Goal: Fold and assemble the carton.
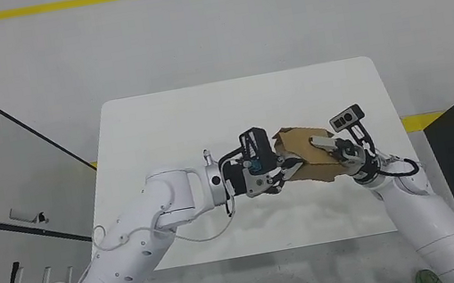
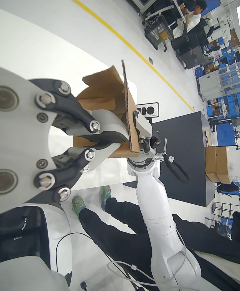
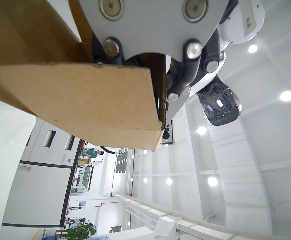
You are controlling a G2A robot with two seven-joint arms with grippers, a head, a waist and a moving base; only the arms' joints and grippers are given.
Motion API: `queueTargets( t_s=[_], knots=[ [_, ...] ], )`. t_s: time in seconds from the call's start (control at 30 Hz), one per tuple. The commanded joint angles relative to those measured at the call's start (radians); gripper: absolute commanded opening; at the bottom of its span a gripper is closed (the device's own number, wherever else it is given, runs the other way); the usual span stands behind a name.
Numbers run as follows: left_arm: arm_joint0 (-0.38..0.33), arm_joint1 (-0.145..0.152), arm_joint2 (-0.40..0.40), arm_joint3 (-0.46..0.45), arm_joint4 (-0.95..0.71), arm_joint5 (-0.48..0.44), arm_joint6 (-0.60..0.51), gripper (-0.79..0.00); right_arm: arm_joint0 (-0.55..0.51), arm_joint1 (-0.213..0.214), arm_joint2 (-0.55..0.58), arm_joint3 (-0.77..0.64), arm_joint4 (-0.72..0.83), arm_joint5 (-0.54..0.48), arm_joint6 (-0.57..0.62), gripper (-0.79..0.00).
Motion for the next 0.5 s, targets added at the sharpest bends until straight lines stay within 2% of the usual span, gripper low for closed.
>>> queueTargets(
  t_s=[0.0,0.33,0.47],
  knots=[
    [-0.001,0.000,-0.009,0.002,0.000,0.005,0.003,-0.785,0.000,0.000,0.001,0.000,0.001,-0.002,0.000,-0.785],
    [0.035,0.018,-0.104,-0.029,0.035,0.027,-0.002,-0.785,-0.001,0.004,0.035,0.015,-0.007,-0.004,0.013,-0.785],
    [0.052,0.022,-0.129,-0.051,0.091,0.065,-0.013,-0.785,-0.003,0.005,0.043,0.017,-0.009,-0.003,0.027,-0.785]
  ],
)
